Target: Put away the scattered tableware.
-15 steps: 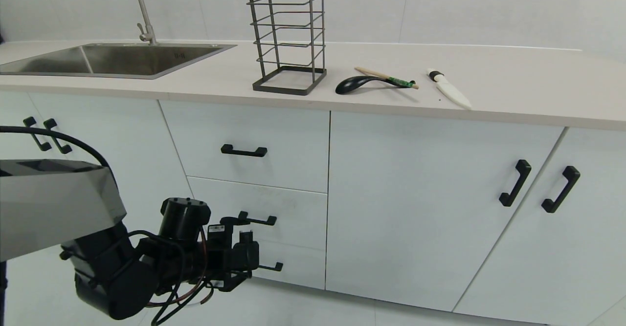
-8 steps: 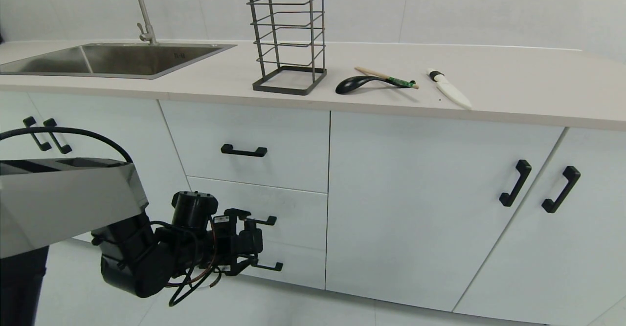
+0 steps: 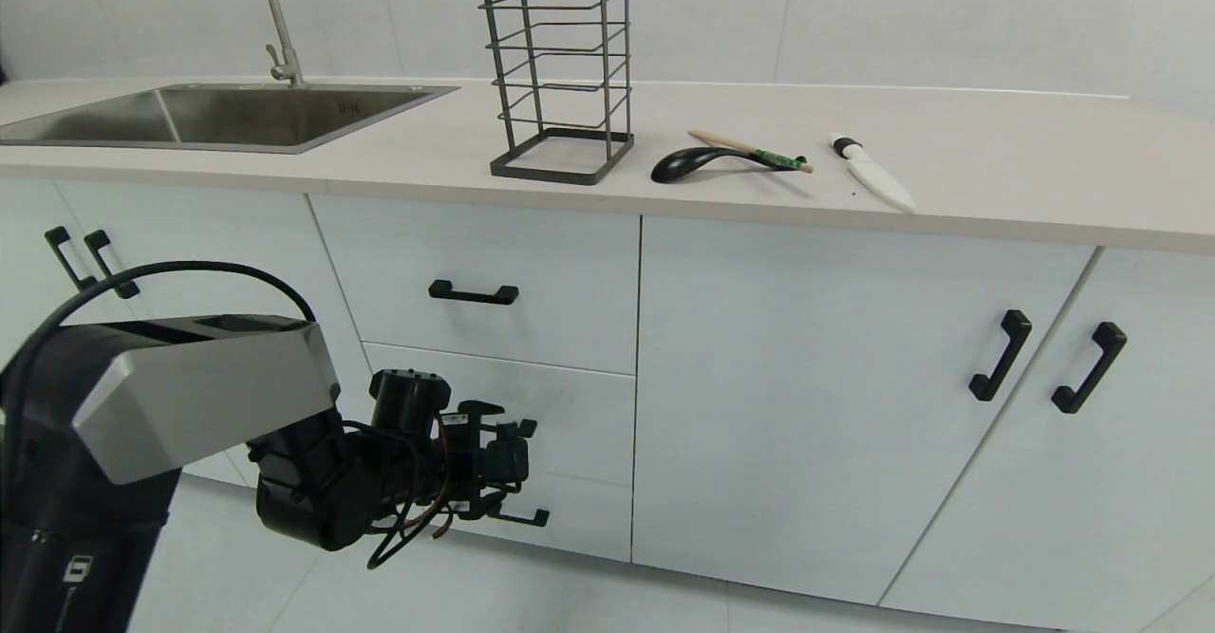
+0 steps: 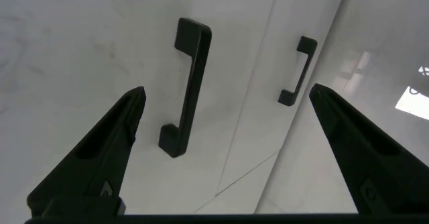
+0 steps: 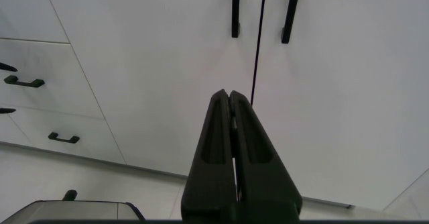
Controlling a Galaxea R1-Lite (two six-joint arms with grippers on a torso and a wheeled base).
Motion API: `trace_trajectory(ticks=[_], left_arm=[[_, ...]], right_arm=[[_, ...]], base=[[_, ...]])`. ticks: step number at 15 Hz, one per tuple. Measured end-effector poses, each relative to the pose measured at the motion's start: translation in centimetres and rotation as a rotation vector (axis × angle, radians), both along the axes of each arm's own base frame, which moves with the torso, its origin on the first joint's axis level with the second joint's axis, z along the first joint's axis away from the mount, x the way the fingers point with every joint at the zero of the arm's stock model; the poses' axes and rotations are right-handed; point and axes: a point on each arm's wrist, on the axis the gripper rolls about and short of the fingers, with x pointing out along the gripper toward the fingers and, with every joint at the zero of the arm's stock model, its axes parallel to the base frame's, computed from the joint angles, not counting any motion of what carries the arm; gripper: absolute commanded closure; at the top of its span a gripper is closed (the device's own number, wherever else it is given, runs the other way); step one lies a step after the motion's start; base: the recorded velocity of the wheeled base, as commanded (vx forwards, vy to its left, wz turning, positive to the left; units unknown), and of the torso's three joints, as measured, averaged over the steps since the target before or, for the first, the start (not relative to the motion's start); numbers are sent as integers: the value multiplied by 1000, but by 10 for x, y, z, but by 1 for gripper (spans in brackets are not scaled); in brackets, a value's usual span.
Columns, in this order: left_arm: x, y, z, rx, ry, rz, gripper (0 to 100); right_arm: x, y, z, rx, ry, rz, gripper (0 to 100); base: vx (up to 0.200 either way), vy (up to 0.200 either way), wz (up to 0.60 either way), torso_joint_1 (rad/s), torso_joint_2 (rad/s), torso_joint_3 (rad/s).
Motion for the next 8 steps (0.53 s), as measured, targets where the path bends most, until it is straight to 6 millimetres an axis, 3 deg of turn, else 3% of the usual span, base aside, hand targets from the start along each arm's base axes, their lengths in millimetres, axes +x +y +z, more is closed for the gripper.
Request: trace_trajectory(ticks=[8], left_arm=[[16,-5,-23,5,17,-1,0]], right_arm=[[0,0,0,0,0,0,100]], base=[[0,0,0,0,0,0]])
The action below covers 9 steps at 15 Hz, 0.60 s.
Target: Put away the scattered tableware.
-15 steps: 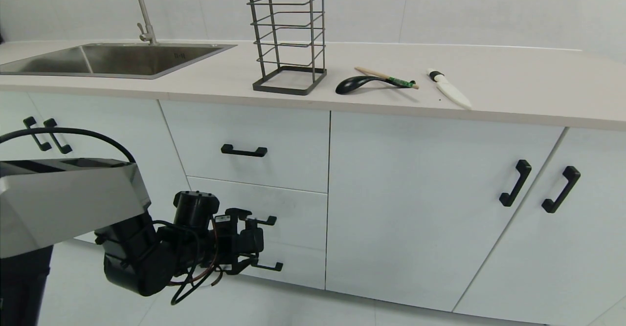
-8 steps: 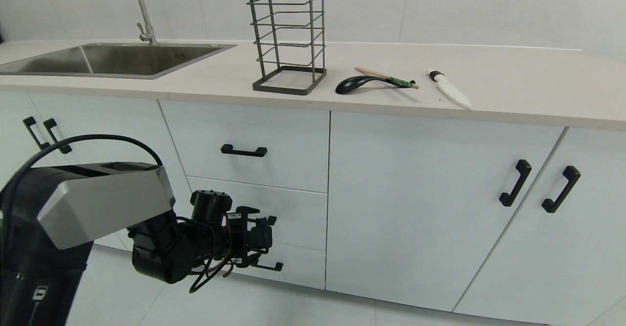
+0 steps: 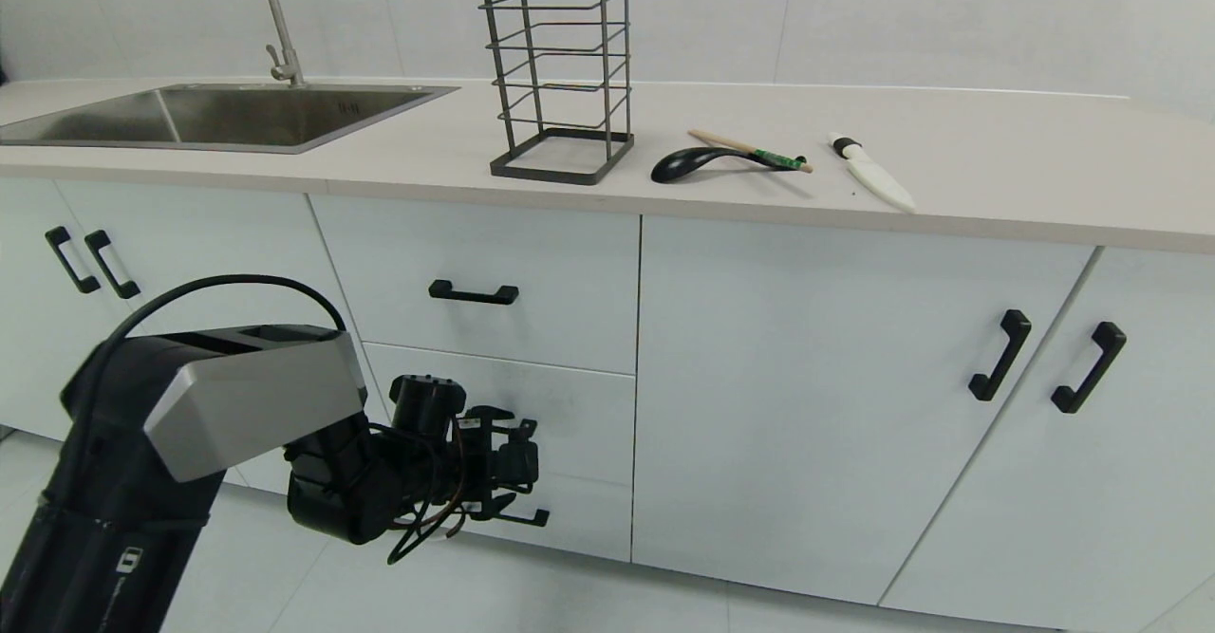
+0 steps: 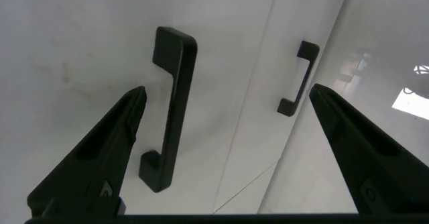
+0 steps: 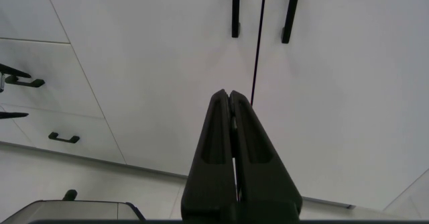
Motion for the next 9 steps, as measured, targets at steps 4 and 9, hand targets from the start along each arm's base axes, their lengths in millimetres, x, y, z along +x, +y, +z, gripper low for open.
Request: trace_trajectory(ticks=[4,9], left_arm=[[-2,1,-7,10,32,0,0],[-5,2,-10,15,44,0,0]], right_arm=[[0,0,0,-1,0,0,100],[0,0,0,-1,0,1,100]], base=[[0,0,0,0,0,0],[0,0,0,0,0,0]])
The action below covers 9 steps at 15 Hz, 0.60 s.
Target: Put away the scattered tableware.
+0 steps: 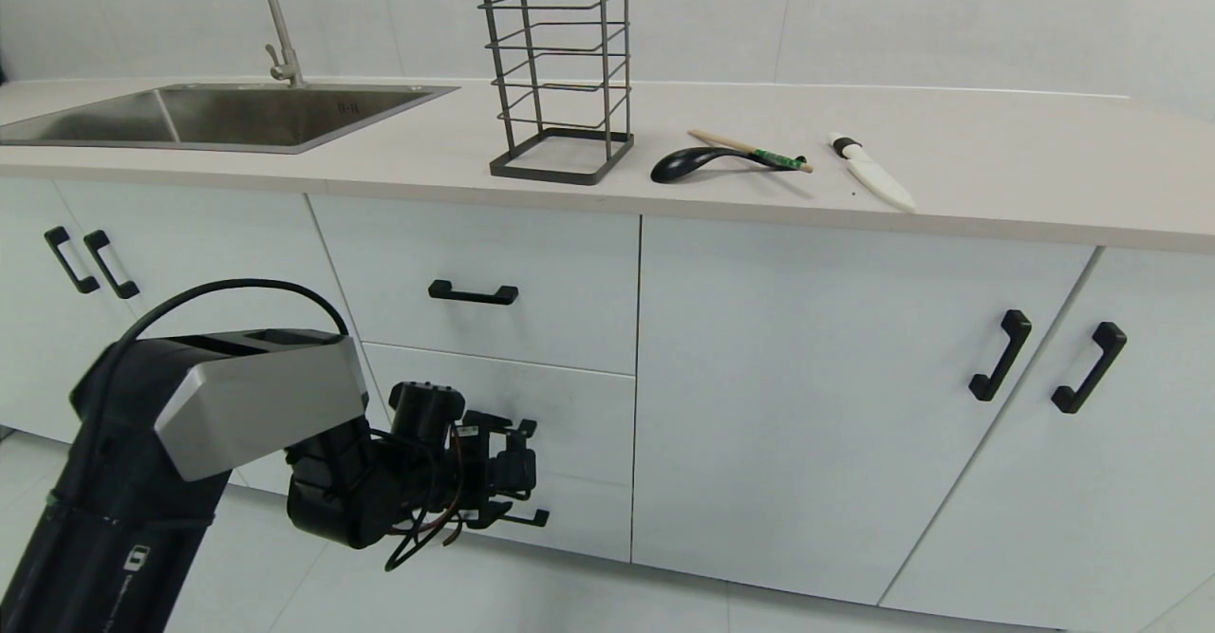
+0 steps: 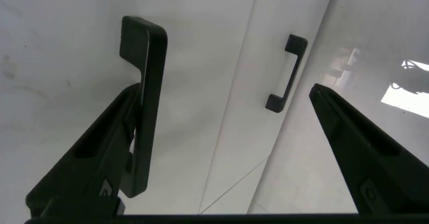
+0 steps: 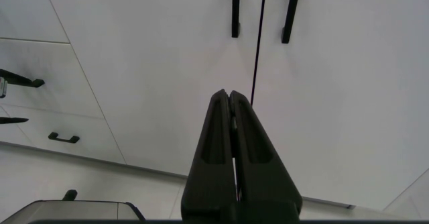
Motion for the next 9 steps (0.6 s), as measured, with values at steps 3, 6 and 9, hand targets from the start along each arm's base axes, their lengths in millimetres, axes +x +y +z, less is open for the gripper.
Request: trace_trajectory(ticks=[3,6,9], left_arm=[[-2,1,0,2,5,0,0],[-3,1,2,1,7,0,0],[-8,4,4,2,10,4,0]], right_arm=[[0,0,0,0,0,-1,100],[0,0,0,1,0,-1,100],[0,0,0,0,0,-1,100]], base=[[0,0,0,0,0,0],[0,0,0,0,0,0],[0,0,0,0,0,0]])
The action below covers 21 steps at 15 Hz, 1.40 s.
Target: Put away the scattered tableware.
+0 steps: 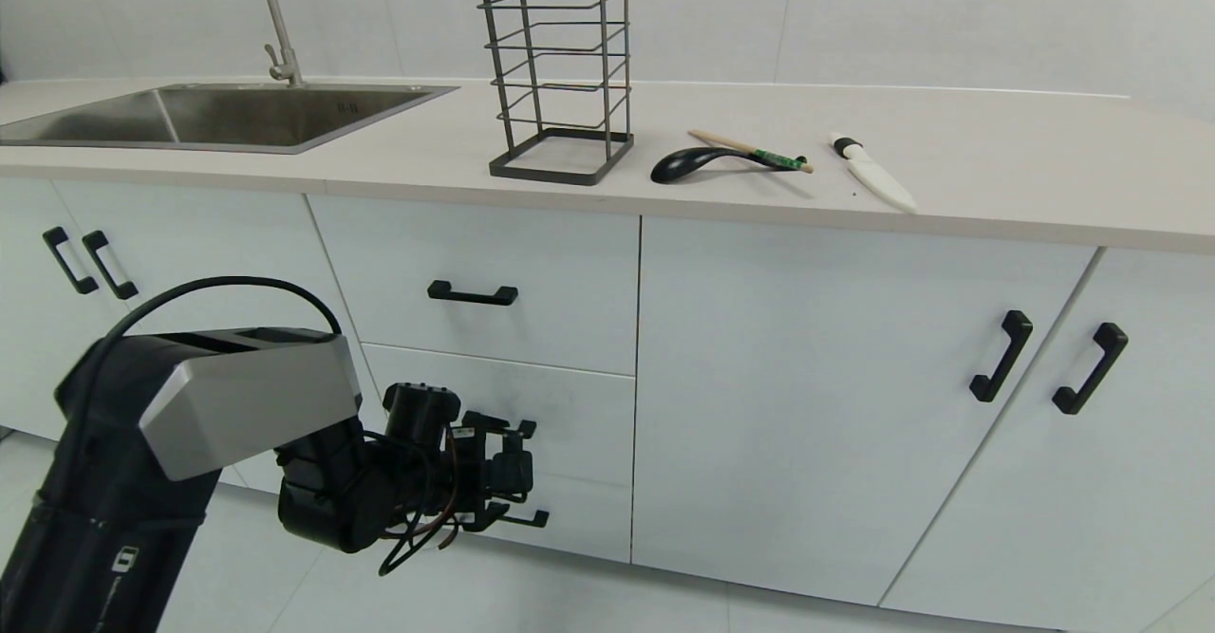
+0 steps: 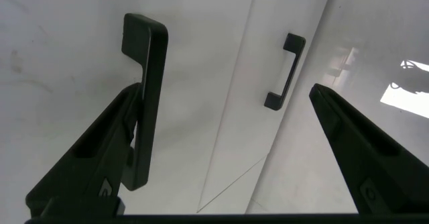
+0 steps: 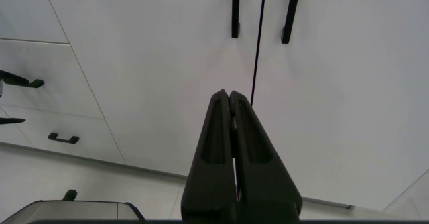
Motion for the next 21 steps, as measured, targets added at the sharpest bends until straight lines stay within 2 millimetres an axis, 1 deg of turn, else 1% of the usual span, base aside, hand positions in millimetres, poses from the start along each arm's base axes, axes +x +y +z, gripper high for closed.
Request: trace_trajectory(ticks=[5,9,11,14,18,21], left_arm=[[-6,3,5,1,3,4,0],[7,-2,15,-24,-62,-3,0],[12,-5,11,-24,-55,-8,0],[13,-9,1,-12,-22,-14,0],[8,-10,-6,16,45,-18,0],[-5,-6,-6,51,98,-6,0]], right_arm=[[0,0,0,0,0,0,100],[0,0,0,0,0,0,100],[0,0,0,0,0,0,100],[0,0,0,0,0,0,100],[0,0,0,0,0,0,100],[0,0,0,0,0,0,100]], base=[[0,0,0,0,0,0],[0,0,0,0,0,0],[0,0,0,0,0,0],[0,0,0,0,0,0],[0,0,0,0,0,0],[0,0,0,0,0,0]])
